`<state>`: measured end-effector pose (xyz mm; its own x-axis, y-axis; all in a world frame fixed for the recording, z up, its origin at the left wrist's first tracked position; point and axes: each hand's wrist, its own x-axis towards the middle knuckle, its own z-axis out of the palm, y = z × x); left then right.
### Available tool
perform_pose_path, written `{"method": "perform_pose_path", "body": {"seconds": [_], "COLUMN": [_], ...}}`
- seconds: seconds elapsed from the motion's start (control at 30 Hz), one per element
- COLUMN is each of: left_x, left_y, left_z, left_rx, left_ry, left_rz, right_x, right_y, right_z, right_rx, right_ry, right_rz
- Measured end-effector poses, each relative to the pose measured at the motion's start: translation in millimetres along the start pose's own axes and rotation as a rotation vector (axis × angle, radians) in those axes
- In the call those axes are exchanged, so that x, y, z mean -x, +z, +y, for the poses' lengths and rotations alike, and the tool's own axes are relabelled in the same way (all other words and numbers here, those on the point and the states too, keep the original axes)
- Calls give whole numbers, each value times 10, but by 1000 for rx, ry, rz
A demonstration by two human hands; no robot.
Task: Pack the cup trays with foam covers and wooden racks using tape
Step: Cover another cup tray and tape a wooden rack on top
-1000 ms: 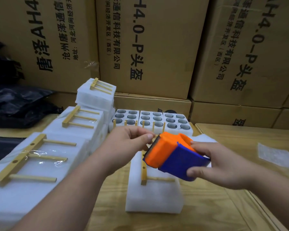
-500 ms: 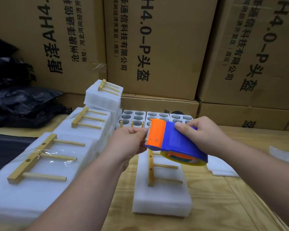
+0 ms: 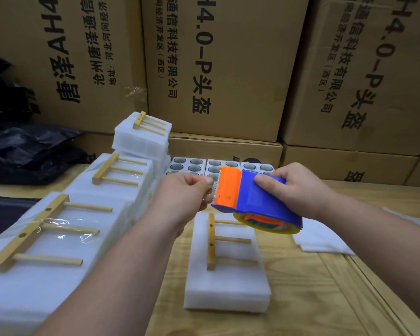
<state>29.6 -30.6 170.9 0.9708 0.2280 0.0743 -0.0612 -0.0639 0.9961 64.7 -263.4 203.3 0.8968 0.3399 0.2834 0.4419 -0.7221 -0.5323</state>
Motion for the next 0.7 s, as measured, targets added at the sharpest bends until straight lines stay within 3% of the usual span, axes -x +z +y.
{"method": "perform_pose_path", "body": {"seconds": [0.33,0.53,0.7], "left_x": [23,100,97], "left_y": [-34,-36,-60], "left_z": [82,175,294], "left_rx": [-117,-313,-381], "left_ry": [93,260,298], "left_rz": [76,154,162], "right_x": [37,71,95], "right_y": [69,95,79], "right_z": [-17,-4,49], "right_rx": [118,48,-40], "right_ry": [-59,-43,-13], "right_rz": [51,78,119]}}
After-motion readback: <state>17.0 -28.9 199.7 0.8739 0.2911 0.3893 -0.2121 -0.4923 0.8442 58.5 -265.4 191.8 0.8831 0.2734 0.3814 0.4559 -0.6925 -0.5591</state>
